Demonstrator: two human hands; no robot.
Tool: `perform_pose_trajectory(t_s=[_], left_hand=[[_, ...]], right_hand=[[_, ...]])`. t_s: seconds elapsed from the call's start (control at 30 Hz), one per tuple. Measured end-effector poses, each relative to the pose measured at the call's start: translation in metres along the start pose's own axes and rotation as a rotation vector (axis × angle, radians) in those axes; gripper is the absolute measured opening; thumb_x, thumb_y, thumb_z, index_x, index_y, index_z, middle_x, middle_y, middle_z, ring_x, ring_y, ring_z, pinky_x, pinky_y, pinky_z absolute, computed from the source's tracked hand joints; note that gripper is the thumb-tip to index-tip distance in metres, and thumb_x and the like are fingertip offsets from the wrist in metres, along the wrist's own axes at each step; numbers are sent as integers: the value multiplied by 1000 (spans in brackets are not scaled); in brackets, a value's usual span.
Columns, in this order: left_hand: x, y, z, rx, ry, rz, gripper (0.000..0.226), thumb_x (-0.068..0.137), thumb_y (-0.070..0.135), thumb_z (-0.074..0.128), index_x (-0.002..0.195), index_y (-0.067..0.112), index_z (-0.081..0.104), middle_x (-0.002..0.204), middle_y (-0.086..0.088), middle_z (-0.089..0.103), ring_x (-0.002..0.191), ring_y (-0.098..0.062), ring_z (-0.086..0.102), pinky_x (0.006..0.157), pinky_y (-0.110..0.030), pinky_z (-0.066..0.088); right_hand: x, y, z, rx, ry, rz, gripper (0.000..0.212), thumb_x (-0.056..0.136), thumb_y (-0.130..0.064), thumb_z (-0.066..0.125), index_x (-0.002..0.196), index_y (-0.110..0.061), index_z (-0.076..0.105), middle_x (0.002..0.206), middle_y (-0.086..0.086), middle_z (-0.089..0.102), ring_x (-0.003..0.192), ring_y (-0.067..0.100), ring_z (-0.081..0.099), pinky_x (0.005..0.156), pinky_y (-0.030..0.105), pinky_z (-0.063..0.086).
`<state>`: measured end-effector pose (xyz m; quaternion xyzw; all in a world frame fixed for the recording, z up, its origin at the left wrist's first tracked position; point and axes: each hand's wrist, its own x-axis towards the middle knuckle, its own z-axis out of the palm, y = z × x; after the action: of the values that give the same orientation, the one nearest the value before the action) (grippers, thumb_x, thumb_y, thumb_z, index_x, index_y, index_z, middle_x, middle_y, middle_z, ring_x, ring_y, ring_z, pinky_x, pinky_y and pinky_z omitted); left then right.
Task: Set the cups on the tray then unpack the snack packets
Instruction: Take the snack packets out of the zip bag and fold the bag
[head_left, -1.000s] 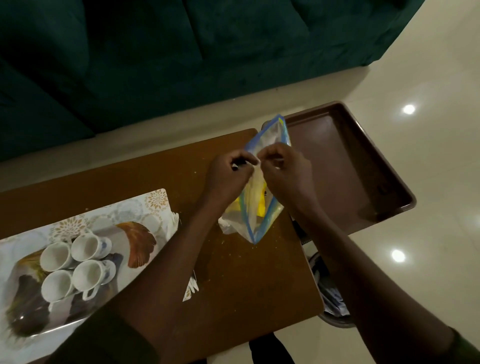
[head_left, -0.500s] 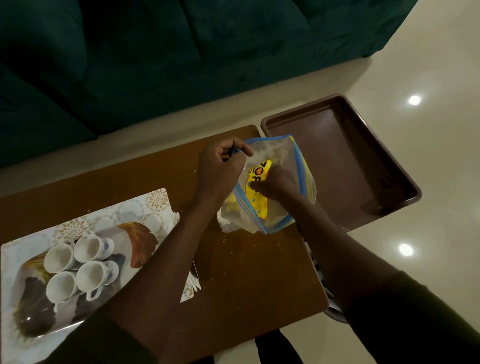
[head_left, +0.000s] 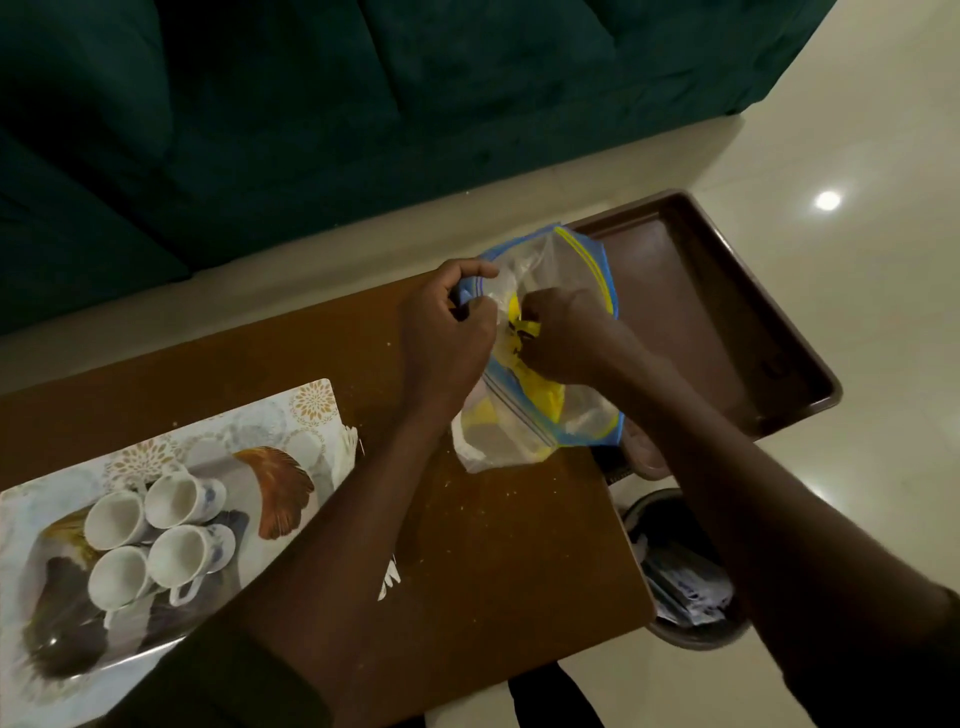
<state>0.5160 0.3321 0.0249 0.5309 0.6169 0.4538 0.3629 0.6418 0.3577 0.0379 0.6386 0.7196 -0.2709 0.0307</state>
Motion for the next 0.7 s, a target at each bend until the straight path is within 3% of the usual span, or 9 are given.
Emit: perform_pose_trajectory(t_s=[0.03, 0.1, 0.2, 0.27, 0.33, 0.43, 0.5, 0.63, 0.7], left_hand=[[1, 3, 2, 8, 14, 18, 31, 76, 14, 51, 102, 15, 69, 68, -4, 62, 48, -6, 43, 45, -16, 34], [3, 6, 4, 3, 32, 50, 26, 80, 13, 55, 102, 14, 68, 74, -4, 64, 54, -8, 48, 48, -27, 40], [5, 8, 5, 23, 24, 57, 26, 81, 12, 56, 104, 13, 68, 82, -2, 63, 67, -16, 57, 60, -38, 48], [6, 8, 4, 54, 30, 47, 28, 82, 5, 56, 106, 14, 68, 83, 4, 62, 69, -18, 55, 61, -37, 48], [8, 7, 0, 50, 50, 32, 33, 83, -1, 54, 108, 14, 68, 86, 7, 64, 69, -20, 59, 58, -32, 51], [13, 5, -8, 30, 82, 14, 36, 83, -1, 50, 111, 13, 68, 99, 7, 67, 78, -9, 65, 72, -35, 58], [12, 5, -8, 14, 50, 18, 38, 82, 0, 49, 111, 15, 68, 100, 9, 68, 79, -12, 66, 73, -36, 58], [7, 6, 2, 29, -46, 41, 40, 77, 8, 48, 108, 23, 68, 83, 9, 68, 59, -19, 57, 50, -36, 47], [7, 3, 2, 34, -42, 23, 41, 75, 9, 47, 107, 23, 69, 82, 5, 68, 62, -29, 59, 51, -39, 47]], right_hand=[[-8, 0, -12, -27, -11, -63, 27, 87, -21, 59, 111, -9, 61, 115, 13, 63, 97, 28, 59, 71, 25, 34], [-26, 1, -36, -2, 53, -168, 18, 88, -26, 59, 103, -19, 63, 107, 12, 65, 86, 24, 58, 68, 26, 35], [-40, 11, -67, 377, 287, -127, 14, 82, -22, 68, 88, -31, 60, 82, 0, 61, 75, 19, 58, 65, 28, 42], [-45, 25, -81, 724, 404, -60, 17, 80, -16, 71, 89, -27, 60, 79, 0, 60, 73, 16, 56, 67, 30, 45], [-48, 43, -91, 878, 448, -17, 19, 81, -10, 68, 90, -24, 59, 84, 2, 61, 76, 18, 58, 70, 34, 48], [-44, 71, -99, 968, 465, 22, 23, 85, -3, 64, 82, -25, 57, 77, -1, 62, 56, 2, 59, 53, 20, 48], [-37, 87, -98, 1078, 455, 13, 20, 88, 1, 59, 86, -18, 56, 75, 0, 60, 51, 0, 58, 48, 16, 46], [-16, 118, -80, 997, 393, 82, 14, 92, 5, 51, 96, -8, 55, 76, 5, 56, 60, 9, 54, 55, 20, 45], [-5, 136, -74, 997, 469, 153, 15, 93, 2, 49, 93, -10, 58, 77, 4, 58, 62, 10, 58, 53, 18, 47]])
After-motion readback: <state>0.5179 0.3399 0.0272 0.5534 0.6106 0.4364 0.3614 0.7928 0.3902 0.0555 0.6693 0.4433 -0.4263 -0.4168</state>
